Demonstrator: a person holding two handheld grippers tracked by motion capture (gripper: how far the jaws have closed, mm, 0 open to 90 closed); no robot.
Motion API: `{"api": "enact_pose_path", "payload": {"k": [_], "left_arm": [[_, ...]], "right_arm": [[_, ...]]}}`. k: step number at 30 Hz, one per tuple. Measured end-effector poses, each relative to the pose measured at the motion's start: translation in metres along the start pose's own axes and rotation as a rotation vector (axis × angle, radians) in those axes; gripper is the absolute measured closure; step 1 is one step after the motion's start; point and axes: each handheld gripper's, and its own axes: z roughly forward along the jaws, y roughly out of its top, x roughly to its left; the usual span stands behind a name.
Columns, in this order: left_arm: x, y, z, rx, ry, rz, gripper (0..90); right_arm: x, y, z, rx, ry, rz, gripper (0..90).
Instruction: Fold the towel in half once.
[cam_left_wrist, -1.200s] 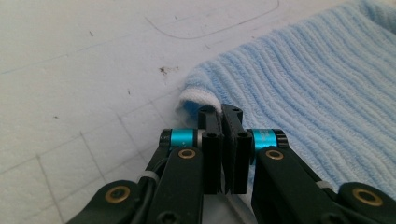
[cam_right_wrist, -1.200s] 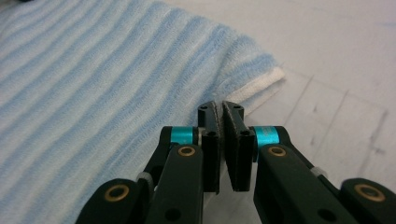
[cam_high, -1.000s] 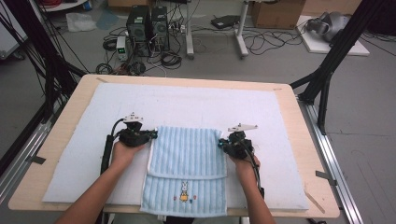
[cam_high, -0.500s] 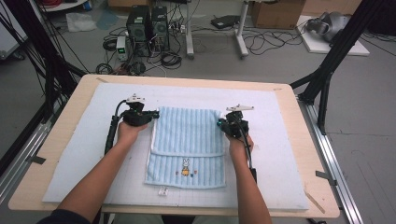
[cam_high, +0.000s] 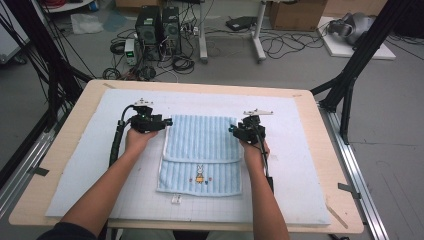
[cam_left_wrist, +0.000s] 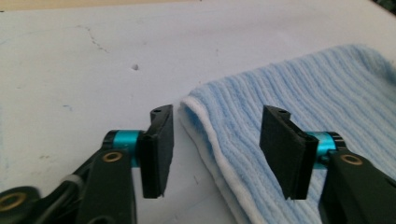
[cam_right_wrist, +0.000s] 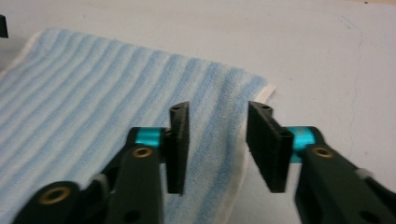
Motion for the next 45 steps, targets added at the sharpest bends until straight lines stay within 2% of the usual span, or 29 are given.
{"api": "enact_pose_path", "payload": {"k": [3,7,9,14,16,18,21,22,27,30,33,37,40,43,45], "left_arm": [[-0.004,-0.005,-0.009,-0.042,-0.010,0.030,40.4],[-0.007,-0.015,-0.020,-0.042,-0.032,0.067,37.5],[-0.010,-0.021,-0.027,-0.058,-0.052,0.068,35.0],[-0.015,-0.034,-0.045,-0.087,-0.092,0.066,27.8],[-0.016,-0.039,-0.051,-0.106,-0.102,0.067,27.6],[-0.017,-0.042,-0.056,-0.115,-0.116,0.060,27.6],[-0.018,-0.046,-0.062,-0.122,-0.121,0.070,29.5],[-0.018,-0.047,-0.063,-0.121,-0.125,0.068,30.5],[-0.018,-0.058,-0.070,-0.126,-0.147,0.056,34.6],[-0.018,-0.063,-0.073,-0.129,-0.157,0.057,37.7],[-0.018,-0.066,-0.077,-0.137,-0.159,0.046,38.7],[-0.017,-0.070,-0.078,-0.132,-0.170,0.045,39.5],[-0.018,-0.070,-0.078,-0.134,-0.175,0.052,41.5],[-0.019,-0.070,-0.078,-0.128,-0.177,0.064,44.3],[-0.020,-0.070,-0.078,-0.127,-0.180,0.071,45.9]], "right_arm": [[0.002,0.001,-0.008,-0.013,0.001,0.000,47.4],[0.003,-0.003,-0.018,-0.012,0.029,-0.008,35.9],[0.005,-0.006,-0.023,-0.007,0.036,-0.011,29.7],[0.006,-0.014,-0.041,0.006,0.054,-0.021,25.7],[0.007,-0.018,-0.049,-0.015,0.066,-0.029,25.9],[0.008,-0.023,-0.055,-0.013,0.080,-0.036,33.0],[0.011,-0.032,-0.061,-0.001,0.096,-0.096,49.6],[0.011,-0.037,-0.064,0.006,0.107,-0.095,52.8],[0.014,-0.053,-0.072,0.023,0.137,-0.107,56.8],[0.022,-0.065,-0.072,0.055,0.153,-0.159,59.3],[0.029,-0.071,-0.071,0.084,0.127,-0.221,61.3],[0.027,-0.073,-0.066,0.103,0.096,-0.227,66.4],[0.028,-0.074,-0.063,0.116,0.090,-0.255,78.6],[0.029,-0.072,-0.063,0.096,0.084,-0.277,80.9],[0.030,-0.072,-0.065,0.090,0.090,-0.268,81.5]]}}
